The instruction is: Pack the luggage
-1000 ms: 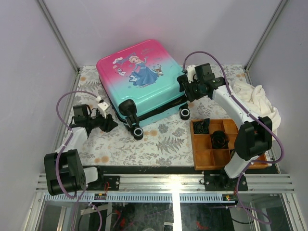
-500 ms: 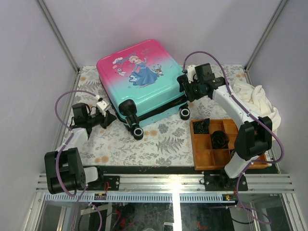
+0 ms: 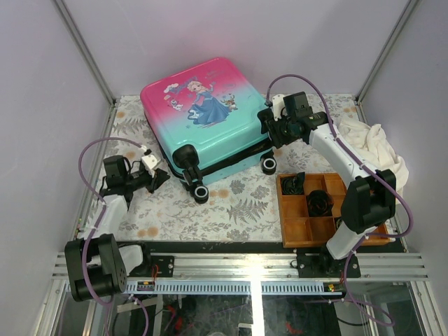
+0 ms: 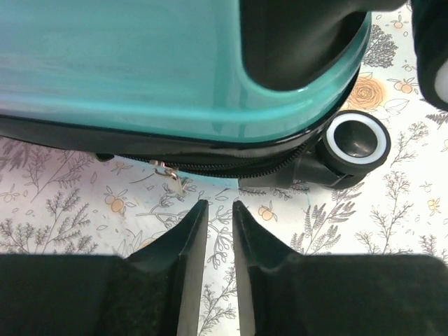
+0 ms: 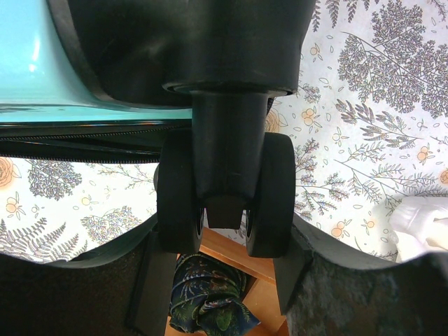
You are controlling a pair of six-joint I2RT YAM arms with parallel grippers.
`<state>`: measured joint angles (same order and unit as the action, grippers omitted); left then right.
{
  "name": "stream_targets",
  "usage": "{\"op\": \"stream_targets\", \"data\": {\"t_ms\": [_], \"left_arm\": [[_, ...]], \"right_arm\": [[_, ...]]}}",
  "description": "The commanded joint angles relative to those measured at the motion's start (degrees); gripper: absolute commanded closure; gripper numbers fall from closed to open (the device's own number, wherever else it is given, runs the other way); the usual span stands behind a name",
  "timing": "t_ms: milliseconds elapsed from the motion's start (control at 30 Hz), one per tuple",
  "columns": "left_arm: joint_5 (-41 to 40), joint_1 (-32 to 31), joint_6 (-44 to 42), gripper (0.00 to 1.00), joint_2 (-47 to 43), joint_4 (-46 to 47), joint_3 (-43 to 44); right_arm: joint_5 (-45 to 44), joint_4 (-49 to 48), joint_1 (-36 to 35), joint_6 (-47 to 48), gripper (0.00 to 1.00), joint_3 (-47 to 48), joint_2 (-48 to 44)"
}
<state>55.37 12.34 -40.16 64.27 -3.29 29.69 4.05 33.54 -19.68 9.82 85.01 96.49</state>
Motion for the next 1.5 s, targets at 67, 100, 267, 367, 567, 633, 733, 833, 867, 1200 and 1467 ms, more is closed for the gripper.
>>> {"op": "stream_targets", "data": {"t_ms": [67,100,267,367,567,633,733,833,867,1200,1467], "left_arm": [[-2.56,1.24,1.15,0.69,-0.72,5.74,-2.55],[-2.96,1.24,1.16,0.67,0.03,6.23,-2.28],[-3.04,1.14,2.76,0.58,3.97,11.13,-1.08],[-2.17,1.04,2.24,0.57,6.53,11.35,0.68],[-0.64,0.08,2.02,0.56,9.38,13.36,2.11],[-0.89,-0.57,2.59,0.57,9.87,13.93,2.61],[-1.43,-1.27,3.46,0.59,10.32,15.40,2.78],[-1.63,-1.52,4.64,0.61,10.69,16.71,2.91],[-1.59,-1.53,4.92,0.65,10.79,16.84,2.91],[-0.59,-1.56,-2.54,1.00,6.94,8.08,2.28],[0.31,-2.34,-8.99,1.00,2.14,-1.20,2.10]], "right_arm": [[0.34,-2.35,0.48,-0.77,1.00,3.19,-1.52],[0.36,-2.42,0.52,-0.78,1.00,3.23,-1.52],[0.34,-2.34,0.47,-0.79,1.00,3.42,-1.56],[0.25,-2.26,0.40,-0.73,1.00,3.47,-1.54],[0.07,-2.01,0.45,-0.57,1.00,3.93,0.32],[-0.01,-2.06,0.48,-0.57,1.00,3.88,0.46],[-0.01,-2.02,0.48,-0.56,1.00,3.95,0.61],[-0.01,-1.96,0.49,-0.47,1.00,4.06,0.72],[-0.09,-1.96,0.45,-0.49,1.00,4.09,0.64],[-0.34,-2.00,0.46,-0.47,1.00,4.02,0.68],[-0.31,-2.08,0.49,-0.65,1.00,4.00,0.89]]}}
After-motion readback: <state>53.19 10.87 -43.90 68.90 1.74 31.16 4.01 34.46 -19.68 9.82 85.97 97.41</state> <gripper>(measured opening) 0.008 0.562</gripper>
